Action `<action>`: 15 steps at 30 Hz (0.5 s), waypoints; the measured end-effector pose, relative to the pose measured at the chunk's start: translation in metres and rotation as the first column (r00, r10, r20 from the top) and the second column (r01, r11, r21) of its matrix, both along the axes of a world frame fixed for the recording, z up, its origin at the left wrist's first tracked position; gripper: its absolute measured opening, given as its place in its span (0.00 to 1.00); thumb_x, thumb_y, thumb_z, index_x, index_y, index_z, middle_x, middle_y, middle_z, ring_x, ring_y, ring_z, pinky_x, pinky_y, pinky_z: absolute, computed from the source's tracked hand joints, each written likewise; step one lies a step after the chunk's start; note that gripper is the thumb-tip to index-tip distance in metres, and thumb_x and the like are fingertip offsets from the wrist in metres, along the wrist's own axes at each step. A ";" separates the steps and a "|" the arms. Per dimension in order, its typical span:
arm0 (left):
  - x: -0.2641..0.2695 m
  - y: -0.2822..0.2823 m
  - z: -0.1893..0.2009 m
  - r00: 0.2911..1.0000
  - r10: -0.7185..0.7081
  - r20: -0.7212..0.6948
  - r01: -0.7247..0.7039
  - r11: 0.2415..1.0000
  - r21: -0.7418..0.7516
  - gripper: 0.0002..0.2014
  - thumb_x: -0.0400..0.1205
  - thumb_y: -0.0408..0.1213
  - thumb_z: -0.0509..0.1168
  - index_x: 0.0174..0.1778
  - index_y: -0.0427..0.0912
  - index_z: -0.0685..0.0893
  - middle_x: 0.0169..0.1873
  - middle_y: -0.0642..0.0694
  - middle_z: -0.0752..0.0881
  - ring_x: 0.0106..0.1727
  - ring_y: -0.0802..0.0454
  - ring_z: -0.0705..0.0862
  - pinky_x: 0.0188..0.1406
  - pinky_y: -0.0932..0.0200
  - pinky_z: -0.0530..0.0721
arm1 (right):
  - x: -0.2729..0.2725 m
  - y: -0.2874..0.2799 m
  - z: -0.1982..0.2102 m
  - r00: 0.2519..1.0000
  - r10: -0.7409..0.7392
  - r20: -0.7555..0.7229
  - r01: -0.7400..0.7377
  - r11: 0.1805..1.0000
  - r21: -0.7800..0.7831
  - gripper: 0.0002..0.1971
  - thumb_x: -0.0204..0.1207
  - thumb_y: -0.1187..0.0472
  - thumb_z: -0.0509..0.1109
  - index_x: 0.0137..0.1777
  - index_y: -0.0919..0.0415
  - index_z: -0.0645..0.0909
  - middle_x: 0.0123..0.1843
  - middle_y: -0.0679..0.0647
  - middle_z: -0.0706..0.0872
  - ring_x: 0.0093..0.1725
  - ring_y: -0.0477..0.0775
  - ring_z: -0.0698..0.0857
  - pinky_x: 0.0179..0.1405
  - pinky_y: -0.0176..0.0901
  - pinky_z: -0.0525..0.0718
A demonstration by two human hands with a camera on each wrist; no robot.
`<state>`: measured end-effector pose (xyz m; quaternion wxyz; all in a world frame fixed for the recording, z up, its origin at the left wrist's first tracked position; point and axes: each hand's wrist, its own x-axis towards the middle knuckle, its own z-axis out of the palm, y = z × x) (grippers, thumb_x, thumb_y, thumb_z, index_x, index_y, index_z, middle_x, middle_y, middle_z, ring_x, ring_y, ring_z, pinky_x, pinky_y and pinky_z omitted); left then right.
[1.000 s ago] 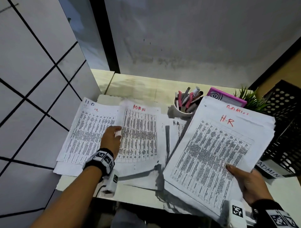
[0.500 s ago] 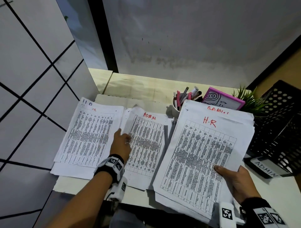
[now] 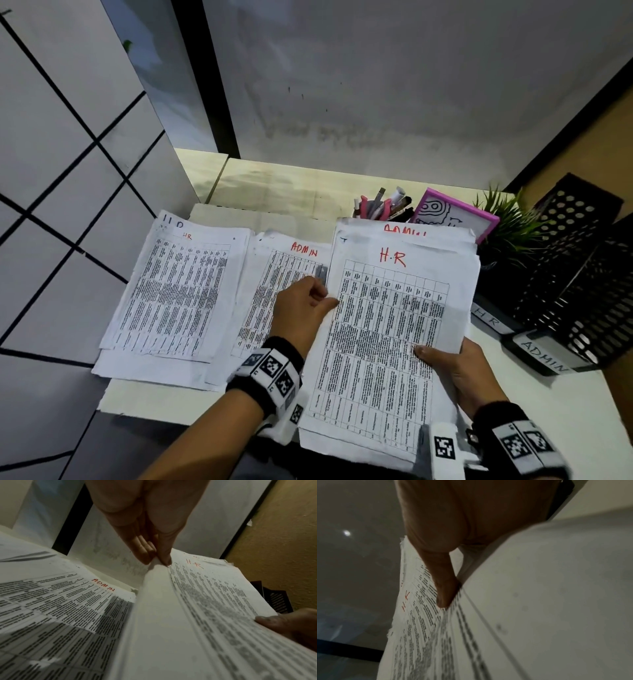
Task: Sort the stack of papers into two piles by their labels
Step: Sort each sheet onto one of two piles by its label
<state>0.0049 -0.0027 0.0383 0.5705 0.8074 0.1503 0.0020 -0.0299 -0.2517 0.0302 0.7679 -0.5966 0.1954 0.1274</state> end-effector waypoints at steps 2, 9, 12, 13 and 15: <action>-0.002 0.001 -0.001 1.000 0.002 0.021 -0.002 1.000 -0.016 0.09 0.73 0.32 0.76 0.46 0.42 0.85 0.31 0.52 0.82 0.33 0.57 0.80 0.42 0.58 0.85 | 0.000 0.002 0.003 1.000 -0.002 0.004 0.002 1.000 0.017 0.35 0.49 0.71 0.79 0.62 0.75 0.79 0.43 0.57 0.93 0.41 0.53 0.92 0.35 0.36 0.87; -0.018 0.011 -0.005 0.857 -0.274 0.437 0.108 0.924 0.367 0.12 0.77 0.32 0.73 0.56 0.41 0.88 0.41 0.47 0.92 0.35 0.57 0.88 0.34 0.57 0.90 | 0.001 0.008 0.005 1.000 0.002 -0.003 -0.002 1.000 -0.030 0.30 0.53 0.72 0.78 0.60 0.72 0.81 0.43 0.57 0.93 0.41 0.53 0.92 0.34 0.36 0.87; -0.034 0.012 -0.011 0.760 -0.390 0.521 0.093 0.857 0.506 0.14 0.76 0.35 0.72 0.57 0.41 0.88 0.56 0.40 0.89 0.50 0.49 0.91 0.44 0.56 0.91 | 0.002 0.007 0.004 1.000 0.016 -0.005 -0.016 0.999 -0.031 0.27 0.57 0.76 0.74 0.60 0.74 0.81 0.42 0.57 0.93 0.40 0.54 0.92 0.33 0.37 0.87; -0.039 0.010 -0.012 0.746 -0.411 0.523 0.106 0.849 0.517 0.13 0.75 0.35 0.72 0.56 0.40 0.88 0.62 0.39 0.85 0.56 0.47 0.89 0.49 0.56 0.89 | 0.002 0.007 0.004 1.000 0.013 -0.012 -0.013 0.999 -0.033 0.26 0.58 0.77 0.74 0.61 0.75 0.80 0.41 0.57 0.93 0.38 0.53 0.92 0.33 0.36 0.87; -0.046 0.008 -0.014 0.707 -0.455 0.542 0.160 0.849 0.504 0.12 0.76 0.33 0.71 0.55 0.37 0.89 0.68 0.40 0.80 0.64 0.47 0.84 0.58 0.58 0.85 | 0.002 0.008 0.006 1.000 0.012 -0.019 -0.012 1.000 -0.025 0.23 0.64 0.82 0.71 0.61 0.77 0.79 0.39 0.56 0.93 0.36 0.51 0.92 0.32 0.35 0.87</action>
